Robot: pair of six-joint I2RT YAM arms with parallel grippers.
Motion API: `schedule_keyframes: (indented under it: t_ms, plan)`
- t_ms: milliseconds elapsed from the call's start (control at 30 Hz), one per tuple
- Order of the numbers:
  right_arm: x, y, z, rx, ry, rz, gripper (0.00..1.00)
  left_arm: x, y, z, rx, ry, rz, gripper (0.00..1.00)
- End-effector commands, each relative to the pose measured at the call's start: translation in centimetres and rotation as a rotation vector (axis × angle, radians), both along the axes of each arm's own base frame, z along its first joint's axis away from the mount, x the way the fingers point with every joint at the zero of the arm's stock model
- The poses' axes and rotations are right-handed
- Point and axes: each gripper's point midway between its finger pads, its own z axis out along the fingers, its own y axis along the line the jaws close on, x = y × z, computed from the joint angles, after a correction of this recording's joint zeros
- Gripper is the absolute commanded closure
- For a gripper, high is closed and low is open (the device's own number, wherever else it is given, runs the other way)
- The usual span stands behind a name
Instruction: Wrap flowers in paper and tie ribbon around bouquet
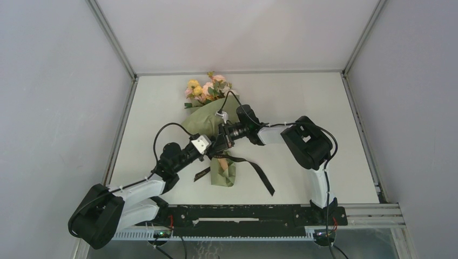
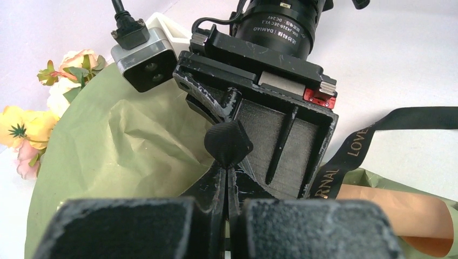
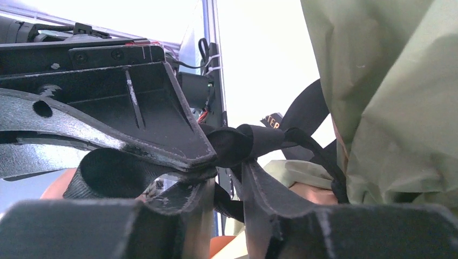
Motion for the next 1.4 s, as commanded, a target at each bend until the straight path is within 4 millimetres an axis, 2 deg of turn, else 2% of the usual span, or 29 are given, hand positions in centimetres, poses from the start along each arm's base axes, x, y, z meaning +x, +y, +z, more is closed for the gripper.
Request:
schedule_keyframes:
  t_ms: [0, 200, 433, 567, 733, 933, 1167, 1367]
  plan:
    - [-0.5, 0.6, 1.0, 0.045, -0.052, 0.032, 0.64, -0.3, -0.3, 0.5, -0.045, 0.003, -0.005, 1.00]
    - [-1.1, 0.7, 0.2, 0.021, -0.043, 0.042, 0.44, -0.2, -0.2, 0.4, -0.037, -0.001, -0.005, 1.00]
    - [-1.2, 0.7, -0.7, -0.009, -0.053, 0.015, 0.45, -0.2, -0.2, 0.4, -0.030, -0.009, -0.005, 1.00]
    - [-0.7, 0.8, -1.4, -0.034, -0.060, -0.018, 0.53, -0.2, -0.2, 0.5, -0.031, -0.012, -0.006, 1.00]
    - [-0.3, 0.6, -1.1, -0.034, -0.069, -0.036, 0.82, -0.1, -0.1, 0.6, -0.033, -0.014, 0.002, 1.00]
    - [0.3, -0.3, -0.6, -0.036, -0.082, -0.064, 1.00, 0.0, 0.2, 0.8, -0.043, -0.007, 0.025, 1.00]
    - [0.6, -0.8, -0.1, -0.029, -0.085, -0.079, 1.00, 0.0, 0.3, 0.6, -0.042, 0.004, 0.031, 1.00]
    - [2.5, -2.5, -0.3, -0.085, -0.123, -0.199, 1.00, 0.3, 1.0, 0.5, -0.044, 0.035, 0.078, 1.00]
